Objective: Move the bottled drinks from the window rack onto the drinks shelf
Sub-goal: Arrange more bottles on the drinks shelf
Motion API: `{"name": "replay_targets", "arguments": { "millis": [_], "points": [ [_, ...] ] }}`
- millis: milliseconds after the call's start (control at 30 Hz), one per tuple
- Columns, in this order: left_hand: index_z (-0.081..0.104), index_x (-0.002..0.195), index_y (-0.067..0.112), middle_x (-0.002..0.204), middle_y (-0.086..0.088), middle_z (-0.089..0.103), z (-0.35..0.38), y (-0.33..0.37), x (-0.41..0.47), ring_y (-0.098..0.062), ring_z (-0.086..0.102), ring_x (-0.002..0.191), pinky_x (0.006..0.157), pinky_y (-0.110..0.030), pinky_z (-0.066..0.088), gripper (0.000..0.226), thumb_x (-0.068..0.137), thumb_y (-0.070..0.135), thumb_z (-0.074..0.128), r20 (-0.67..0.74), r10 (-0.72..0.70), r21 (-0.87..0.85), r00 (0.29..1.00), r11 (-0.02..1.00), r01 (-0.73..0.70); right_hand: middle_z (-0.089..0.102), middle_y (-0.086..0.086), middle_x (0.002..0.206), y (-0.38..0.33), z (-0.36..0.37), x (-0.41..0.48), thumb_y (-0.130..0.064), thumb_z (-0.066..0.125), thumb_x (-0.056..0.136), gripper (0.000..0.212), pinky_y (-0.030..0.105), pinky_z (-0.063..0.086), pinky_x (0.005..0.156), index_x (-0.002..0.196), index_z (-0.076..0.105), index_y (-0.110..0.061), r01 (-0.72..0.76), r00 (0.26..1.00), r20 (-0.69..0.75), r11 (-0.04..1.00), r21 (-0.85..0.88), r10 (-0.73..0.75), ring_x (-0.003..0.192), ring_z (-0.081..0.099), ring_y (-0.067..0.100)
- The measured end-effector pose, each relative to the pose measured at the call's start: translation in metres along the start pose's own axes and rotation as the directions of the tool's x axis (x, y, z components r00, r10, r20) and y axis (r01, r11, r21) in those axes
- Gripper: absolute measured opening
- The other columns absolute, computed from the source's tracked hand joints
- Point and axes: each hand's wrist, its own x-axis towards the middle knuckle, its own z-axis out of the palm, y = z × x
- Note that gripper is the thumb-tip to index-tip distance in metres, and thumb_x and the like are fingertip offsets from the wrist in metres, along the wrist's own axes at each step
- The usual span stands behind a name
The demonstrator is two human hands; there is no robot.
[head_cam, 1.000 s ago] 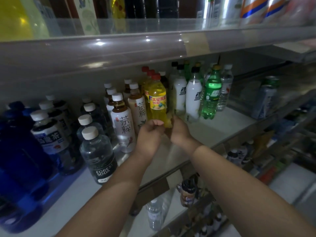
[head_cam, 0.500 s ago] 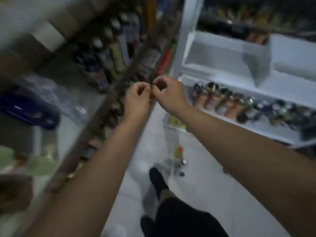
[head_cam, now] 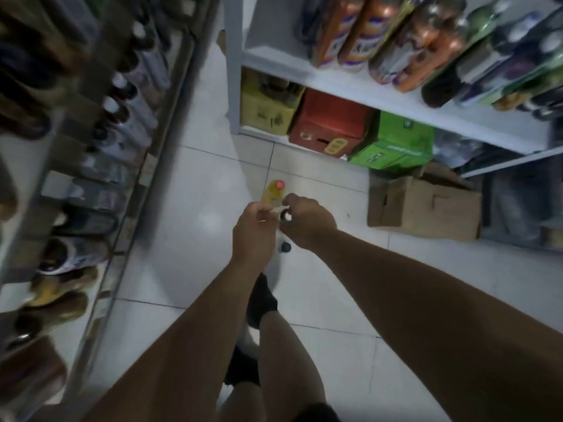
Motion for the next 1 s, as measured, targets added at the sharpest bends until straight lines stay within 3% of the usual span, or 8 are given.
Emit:
{"name": "replay_targets", "arguments": {
  "millis": [167, 300, 400, 567, 700, 833, 933, 1000],
  "points": [
    [0.059, 0.092, 0.032, 0.089, 0.017, 0.061, 0.048, -0.089, 0.097, -0.006, 0.060, 0.085, 0.072, -0.016, 0.045, 0.017, 0.095, 0.016, 0.053, -0.013, -0.008, 0.004, 1.000, 1.000, 0.008, 0.047, 0.007, 0.128, 0.025, 0.084, 0.125, -0.033, 0.072, 0.081, 0.059, 0.034, 0.039, 0.069, 0.132, 0.045, -0.021, -0.003, 1.000, -0.030, 0.995, -0.099, 0.000, 0.099, 0.063, 0.032],
    [0.060, 0.092, 0.028, 0.098, -0.003, 0.068, 0.063, -0.140, 0.164, -0.025, 0.065, 0.094, 0.085, -0.037, 0.053, 0.017, 0.096, 0.012, 0.054, -0.052, 0.002, -0.039, 0.999, 0.999, -0.004, 0.035, 0.016, 0.142, 0.052, 0.129, 0.216, -0.026, 0.067, 0.089, 0.061, 0.040, 0.046, 0.075, 0.142, 0.038, -0.025, -0.016, 0.998, -0.068, 0.975, -0.222, 0.001, 0.105, 0.061, 0.038],
    [0.060, 0.089, 0.036, 0.092, 0.006, 0.068, 0.064, -0.162, 0.194, -0.015, 0.066, 0.089, 0.072, -0.019, 0.049, 0.019, 0.091, 0.018, 0.056, -0.080, -0.046, -0.065, 0.996, 0.997, 0.041, 0.040, 0.019, 0.130, 0.068, 0.151, 0.251, -0.018, 0.060, 0.093, 0.037, 0.039, 0.041, 0.067, 0.128, 0.047, -0.017, -0.018, 0.997, -0.077, 0.970, -0.243, -0.001, 0.095, 0.061, 0.041],
    [0.061, 0.094, 0.033, 0.085, 0.015, 0.064, 0.055, -0.163, 0.203, -0.003, 0.060, 0.076, 0.060, -0.004, 0.042, 0.015, 0.092, 0.019, 0.056, -0.112, -0.054, -0.035, 0.992, 0.998, 0.050, 0.044, 0.020, 0.117, 0.062, 0.146, 0.241, -0.017, 0.060, 0.094, 0.021, 0.038, 0.041, 0.062, 0.112, 0.053, -0.007, 0.113, 0.989, -0.069, 0.971, -0.210, -0.130, 0.081, 0.061, 0.042],
    [0.057, 0.106, 0.032, 0.101, 0.018, 0.062, 0.025, -0.119, 0.175, -0.012, 0.063, 0.098, 0.070, -0.003, 0.041, 0.028, 0.086, 0.014, 0.065, -0.077, -0.042, 0.004, 0.996, 0.999, 0.043, 0.049, 0.018, 0.114, 0.022, 0.087, 0.199, -0.020, 0.061, 0.093, 0.025, 0.043, 0.053, 0.078, 0.115, 0.060, -0.007, 0.264, 0.964, 0.022, 0.954, -0.141, -0.264, 0.089, 0.062, 0.042],
    [0.047, 0.133, 0.027, 0.126, 0.006, 0.050, -0.030, -0.022, 0.133, -0.014, 0.055, 0.109, 0.080, -0.022, 0.046, 0.079, 0.062, 0.026, 0.082, 0.043, 0.029, 0.119, 0.999, 0.992, -0.034, 0.058, 0.018, 0.105, -0.047, -0.024, 0.130, -0.027, 0.066, 0.092, 0.031, 0.034, 0.044, 0.076, 0.117, 0.065, -0.008, 0.513, 0.859, 0.056, 0.854, -0.085, -0.510, 0.091, 0.061, 0.035],
    [0.053, 0.102, 0.037, 0.100, 0.009, 0.063, -0.088, 0.076, 0.083, -0.018, 0.066, 0.094, 0.067, -0.031, 0.054, 0.053, 0.053, 0.025, 0.072, 0.068, 0.153, 0.201, 0.986, 0.966, -0.164, 0.061, 0.017, 0.099, -0.118, -0.121, 0.063, -0.030, 0.067, 0.091, 0.030, 0.039, 0.047, 0.079, 0.110, 0.067, -0.007, 0.668, 0.741, 0.031, 0.733, -0.129, -0.670, 0.090, 0.061, 0.033],
    [0.052, 0.103, 0.035, 0.098, 0.006, 0.066, -0.131, 0.140, 0.038, -0.018, 0.067, 0.091, 0.072, -0.037, 0.056, 0.054, 0.054, 0.026, 0.073, 0.028, 0.225, 0.168, 0.974, 0.959, -0.227, 0.065, 0.018, 0.096, -0.166, -0.187, 0.015, -0.034, 0.069, 0.090, 0.034, 0.044, 0.048, 0.080, 0.106, 0.068, -0.003, 0.719, 0.680, -0.001, 0.668, -0.192, -0.733, 0.090, 0.062, 0.035]
  ]
}}
